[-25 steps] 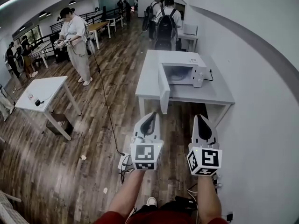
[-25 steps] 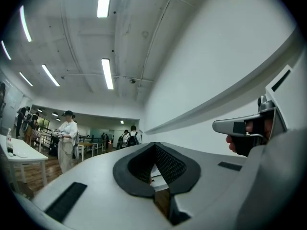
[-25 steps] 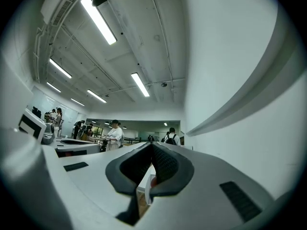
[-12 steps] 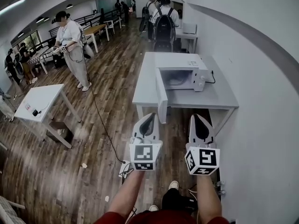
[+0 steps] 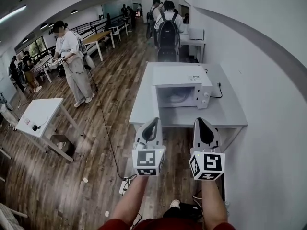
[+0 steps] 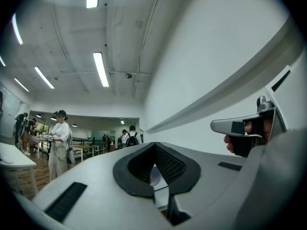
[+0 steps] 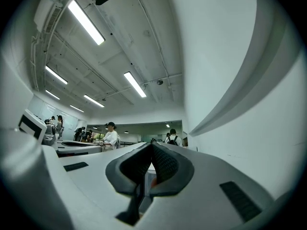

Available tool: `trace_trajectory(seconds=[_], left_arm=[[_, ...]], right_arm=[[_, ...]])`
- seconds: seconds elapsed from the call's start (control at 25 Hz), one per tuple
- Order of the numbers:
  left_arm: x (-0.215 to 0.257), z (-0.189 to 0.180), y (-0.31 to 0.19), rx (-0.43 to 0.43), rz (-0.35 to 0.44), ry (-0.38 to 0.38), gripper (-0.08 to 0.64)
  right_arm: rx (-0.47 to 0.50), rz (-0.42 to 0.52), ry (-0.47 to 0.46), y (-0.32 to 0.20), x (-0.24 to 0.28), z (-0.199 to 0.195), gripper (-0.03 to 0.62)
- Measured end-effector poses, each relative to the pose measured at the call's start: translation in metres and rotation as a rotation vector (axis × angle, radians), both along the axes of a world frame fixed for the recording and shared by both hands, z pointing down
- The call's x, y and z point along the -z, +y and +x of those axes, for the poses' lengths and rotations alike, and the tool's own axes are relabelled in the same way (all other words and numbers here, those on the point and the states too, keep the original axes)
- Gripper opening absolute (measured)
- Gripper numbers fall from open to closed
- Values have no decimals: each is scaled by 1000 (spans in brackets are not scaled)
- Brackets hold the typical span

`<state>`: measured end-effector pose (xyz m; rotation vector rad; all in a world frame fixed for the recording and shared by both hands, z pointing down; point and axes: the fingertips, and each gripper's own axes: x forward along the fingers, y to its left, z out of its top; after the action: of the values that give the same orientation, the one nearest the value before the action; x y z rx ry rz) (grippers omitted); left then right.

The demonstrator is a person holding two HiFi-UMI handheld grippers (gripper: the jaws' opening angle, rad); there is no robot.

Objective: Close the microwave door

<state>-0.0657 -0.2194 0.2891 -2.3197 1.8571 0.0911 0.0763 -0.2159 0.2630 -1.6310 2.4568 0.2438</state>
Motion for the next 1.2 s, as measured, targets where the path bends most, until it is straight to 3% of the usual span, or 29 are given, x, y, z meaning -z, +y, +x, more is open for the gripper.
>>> trace_trajectory(seconds=[0.24,0.56,1.2], left_arm=[[-11,11,-39,40,-19,-18,26],[-38,0,-71,75,-70,-19,26],[-78,-89,-68,179,-120,13,26]], right_arm=[[20,-23,-30,-47,-12,20,26],[67,-75,-21,-84,-38,3,26],[200,-179,56,-92,-95,-102,26]])
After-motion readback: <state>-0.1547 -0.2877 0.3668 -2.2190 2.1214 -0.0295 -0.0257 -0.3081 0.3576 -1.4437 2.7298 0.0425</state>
